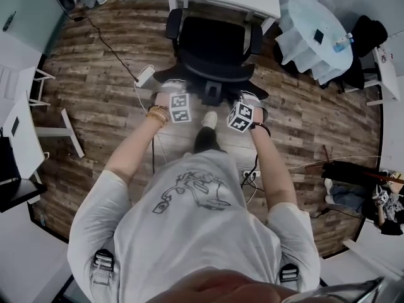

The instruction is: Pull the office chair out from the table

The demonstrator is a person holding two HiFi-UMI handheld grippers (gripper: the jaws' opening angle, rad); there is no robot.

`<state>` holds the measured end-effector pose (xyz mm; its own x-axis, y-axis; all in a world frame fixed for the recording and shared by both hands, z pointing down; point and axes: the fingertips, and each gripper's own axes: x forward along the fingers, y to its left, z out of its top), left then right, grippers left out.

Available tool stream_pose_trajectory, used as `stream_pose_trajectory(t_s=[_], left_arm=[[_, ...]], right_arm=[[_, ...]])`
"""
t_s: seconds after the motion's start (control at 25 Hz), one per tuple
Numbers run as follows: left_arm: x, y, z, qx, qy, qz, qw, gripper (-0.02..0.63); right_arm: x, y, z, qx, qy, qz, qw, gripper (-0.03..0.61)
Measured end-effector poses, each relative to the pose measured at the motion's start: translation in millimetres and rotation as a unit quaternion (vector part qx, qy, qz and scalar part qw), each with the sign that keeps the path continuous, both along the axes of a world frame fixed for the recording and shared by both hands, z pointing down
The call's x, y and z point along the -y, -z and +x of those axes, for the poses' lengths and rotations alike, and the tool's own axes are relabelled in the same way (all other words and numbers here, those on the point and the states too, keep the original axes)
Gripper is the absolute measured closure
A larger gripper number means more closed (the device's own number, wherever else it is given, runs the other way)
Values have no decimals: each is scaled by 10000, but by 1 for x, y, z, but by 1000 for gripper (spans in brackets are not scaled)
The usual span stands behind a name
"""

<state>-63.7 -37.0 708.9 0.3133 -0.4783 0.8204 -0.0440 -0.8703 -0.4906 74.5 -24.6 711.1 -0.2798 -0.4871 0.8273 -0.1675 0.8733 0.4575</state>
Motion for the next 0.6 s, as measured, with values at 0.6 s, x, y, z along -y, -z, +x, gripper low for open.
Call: stream_pose_trajectory(t_s=[0.6], left_arm=[[-48, 0, -12, -58, -23, 19, 10000, 505]], right_arm=[[-48, 0, -13, 3, -37, -47, 10000, 470]])
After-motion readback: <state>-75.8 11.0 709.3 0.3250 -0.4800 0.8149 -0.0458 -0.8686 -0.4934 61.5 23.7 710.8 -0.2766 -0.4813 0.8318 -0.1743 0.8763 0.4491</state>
